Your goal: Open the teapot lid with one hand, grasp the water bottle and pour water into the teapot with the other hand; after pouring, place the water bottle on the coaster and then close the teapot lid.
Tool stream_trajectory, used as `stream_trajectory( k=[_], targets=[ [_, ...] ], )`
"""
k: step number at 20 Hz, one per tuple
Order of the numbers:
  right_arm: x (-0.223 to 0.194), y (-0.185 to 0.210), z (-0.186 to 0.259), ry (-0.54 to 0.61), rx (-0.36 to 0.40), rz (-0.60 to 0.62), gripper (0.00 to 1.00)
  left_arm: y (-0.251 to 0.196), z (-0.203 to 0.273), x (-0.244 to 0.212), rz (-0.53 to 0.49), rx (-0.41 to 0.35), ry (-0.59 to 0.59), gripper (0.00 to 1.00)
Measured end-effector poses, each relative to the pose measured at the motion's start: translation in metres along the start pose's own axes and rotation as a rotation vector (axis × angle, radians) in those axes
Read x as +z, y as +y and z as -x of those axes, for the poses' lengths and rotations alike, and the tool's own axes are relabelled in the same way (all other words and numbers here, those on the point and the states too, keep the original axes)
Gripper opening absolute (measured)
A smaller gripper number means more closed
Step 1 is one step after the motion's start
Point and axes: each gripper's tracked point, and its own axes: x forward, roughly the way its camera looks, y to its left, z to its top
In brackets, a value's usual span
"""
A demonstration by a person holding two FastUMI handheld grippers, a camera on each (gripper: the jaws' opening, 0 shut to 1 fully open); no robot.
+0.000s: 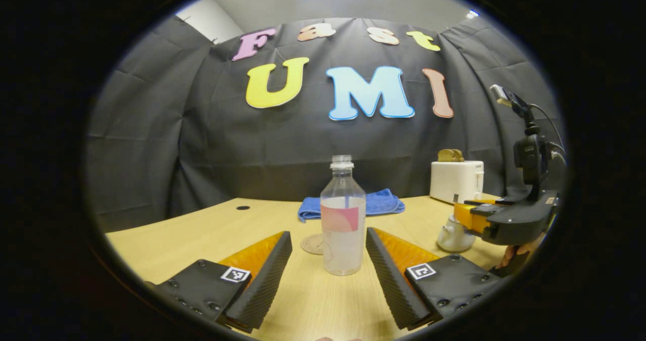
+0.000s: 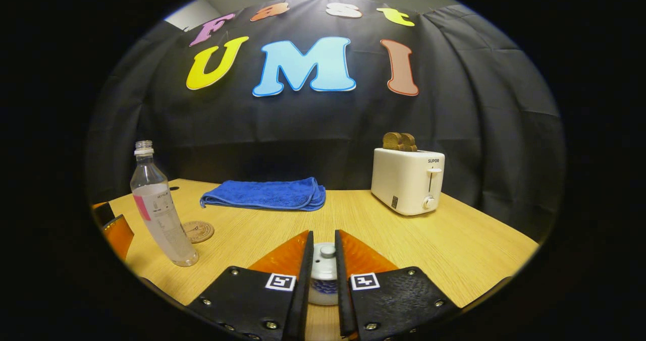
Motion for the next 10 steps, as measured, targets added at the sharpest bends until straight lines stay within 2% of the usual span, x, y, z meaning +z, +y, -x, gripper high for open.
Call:
stream_trajectory(
  k=[1, 2, 10],
  targets=[
    [0.0073, -0.0032, 0.0116, -0.008, -0.015, -0.019, 0.25, -0.0002, 0.0001, 0.0006, 0.001, -0.001, 0.0, 1.0],
    [0.0082, -0.0071, 0.0034, -0.004, -0.012, -0.03, 0.06, -0.0008, -0.0005, -0.0005, 0.0, -0.003, 0.002, 1.0],
    [0.0149, -0.0046, 0.0057, -0.037, 0.008, 0.019, 0.06, -0.0017, -0.0047, 0.0, 0.0, 0.002, -0.006, 1.0]
  ],
)
